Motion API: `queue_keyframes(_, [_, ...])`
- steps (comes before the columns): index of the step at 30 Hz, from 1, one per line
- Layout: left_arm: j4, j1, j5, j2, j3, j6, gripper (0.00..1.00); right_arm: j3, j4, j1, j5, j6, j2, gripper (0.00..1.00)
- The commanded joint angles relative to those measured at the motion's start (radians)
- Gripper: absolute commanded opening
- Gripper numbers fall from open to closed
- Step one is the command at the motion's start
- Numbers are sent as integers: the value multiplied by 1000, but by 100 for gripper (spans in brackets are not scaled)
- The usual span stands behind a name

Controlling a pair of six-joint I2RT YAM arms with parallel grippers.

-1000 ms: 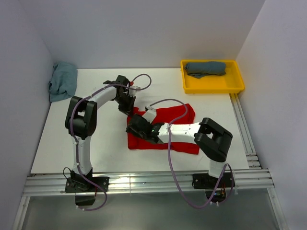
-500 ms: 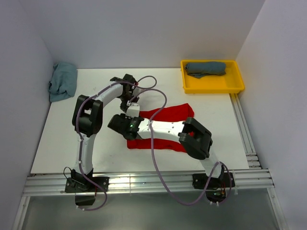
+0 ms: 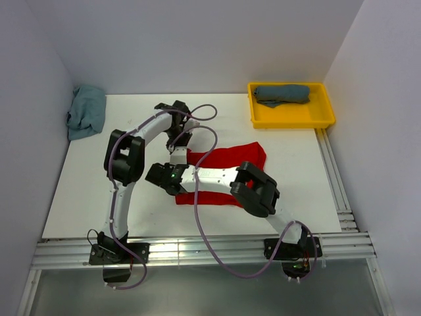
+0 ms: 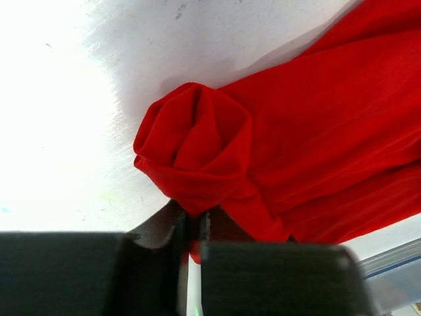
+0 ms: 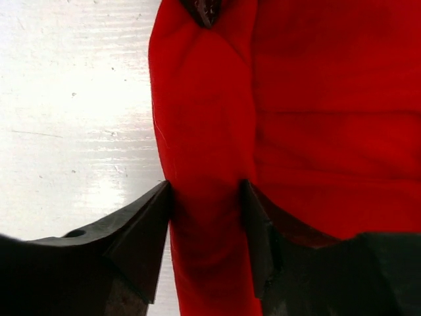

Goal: Roll the t-shirts
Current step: Roll the tshirt

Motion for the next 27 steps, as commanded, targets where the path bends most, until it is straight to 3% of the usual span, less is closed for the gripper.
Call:
queue_keyframes(1, [-9,-11,9,30,48,7,11,28,-18,15,8,-4,26,53])
queue_keyframes(3, [-15,-11,28,30,66,8,21,-7,2,13,-1,4,11,50])
queue_keyframes(5, [-17,-11,41,24,86,11,30,-53,45,13,-23,10,-13,40])
queue_keyframes(6, [-25,-11,54,23,95,14,41,-65,55,13,-30,11,-24,35])
queue_keyframes(9, [-41,-3,103,19,147,22,56,-127,114,3,-66,27,-63,27])
queue_keyframes(12, [-51,20,154,3,204,22,66,-248,236,-19,-125,54,-139,22])
queue_keyframes(15, [-61,58,229,-14,252,22,69,-471,530,-69,-277,85,-256,21])
queue_keyframes(16, [-63,70,267,-20,259,20,70,-533,704,-86,-320,99,-300,20])
queue_keyframes(19, [-63,127,314,-43,258,30,70,-757,1017,-149,-484,175,-331,18])
queue_keyframes(25, [-17,234,412,-121,94,74,71,-849,1426,-195,-650,312,-236,16])
queue_keyframes(27, [23,260,436,-143,31,92,71,-842,1492,-198,-688,339,-201,16])
